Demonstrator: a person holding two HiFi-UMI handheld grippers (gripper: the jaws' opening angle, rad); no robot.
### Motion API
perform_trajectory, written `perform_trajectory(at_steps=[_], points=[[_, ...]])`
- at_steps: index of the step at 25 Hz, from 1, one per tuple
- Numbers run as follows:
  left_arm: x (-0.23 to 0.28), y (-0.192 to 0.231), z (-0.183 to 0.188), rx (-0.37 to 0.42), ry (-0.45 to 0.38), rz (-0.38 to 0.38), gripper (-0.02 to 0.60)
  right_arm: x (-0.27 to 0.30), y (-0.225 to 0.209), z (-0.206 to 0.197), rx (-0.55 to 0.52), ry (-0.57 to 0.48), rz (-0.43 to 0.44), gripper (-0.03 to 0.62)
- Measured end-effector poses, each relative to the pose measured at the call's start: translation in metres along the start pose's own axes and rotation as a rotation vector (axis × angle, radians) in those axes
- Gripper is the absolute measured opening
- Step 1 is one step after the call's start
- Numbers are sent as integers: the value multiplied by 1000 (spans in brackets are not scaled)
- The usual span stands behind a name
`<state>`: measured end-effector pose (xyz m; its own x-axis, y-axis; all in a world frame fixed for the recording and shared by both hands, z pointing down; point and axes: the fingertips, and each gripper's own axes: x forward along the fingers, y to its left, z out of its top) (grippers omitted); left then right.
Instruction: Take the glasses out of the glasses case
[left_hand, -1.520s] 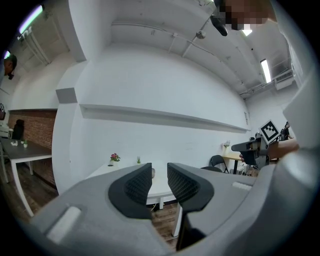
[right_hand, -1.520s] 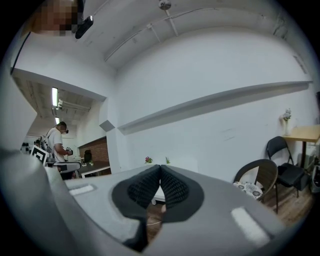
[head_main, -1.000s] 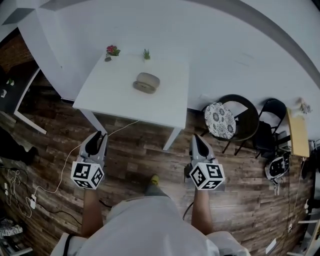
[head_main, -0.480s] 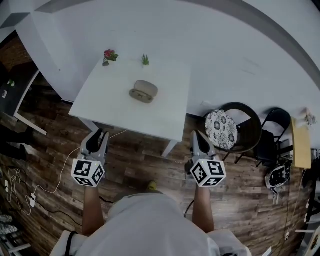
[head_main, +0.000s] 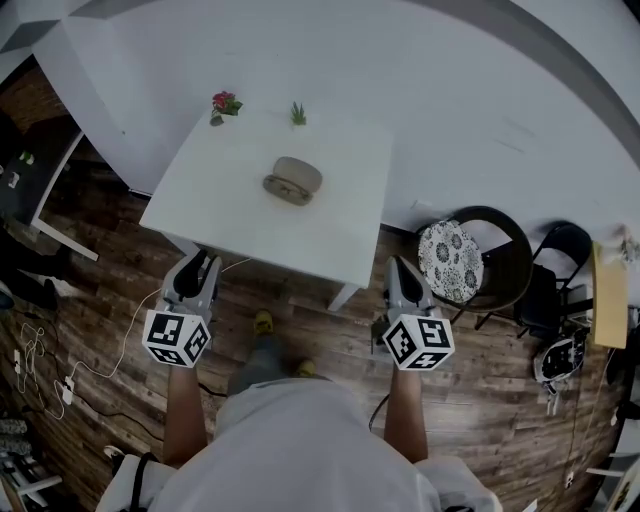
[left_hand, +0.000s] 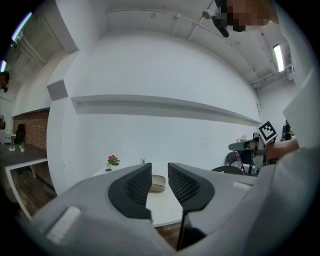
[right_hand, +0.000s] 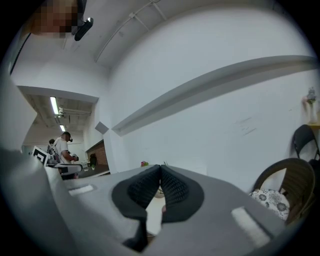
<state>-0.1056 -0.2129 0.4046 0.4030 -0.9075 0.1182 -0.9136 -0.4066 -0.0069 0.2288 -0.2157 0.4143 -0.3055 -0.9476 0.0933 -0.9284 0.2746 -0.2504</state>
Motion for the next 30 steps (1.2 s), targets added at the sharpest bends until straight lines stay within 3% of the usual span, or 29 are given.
perform_trajectory(at_steps=[10, 18, 30], points=[[72, 25, -5, -7, 17, -59, 110, 59, -22, -1, 15, 10, -48, 3], [148, 83, -5, -16, 43, -112, 112, 140, -20, 7, -3, 24, -95, 3], [253, 143, -14, -28, 113, -323, 112, 231, -7, 10, 2, 43, -207, 3]])
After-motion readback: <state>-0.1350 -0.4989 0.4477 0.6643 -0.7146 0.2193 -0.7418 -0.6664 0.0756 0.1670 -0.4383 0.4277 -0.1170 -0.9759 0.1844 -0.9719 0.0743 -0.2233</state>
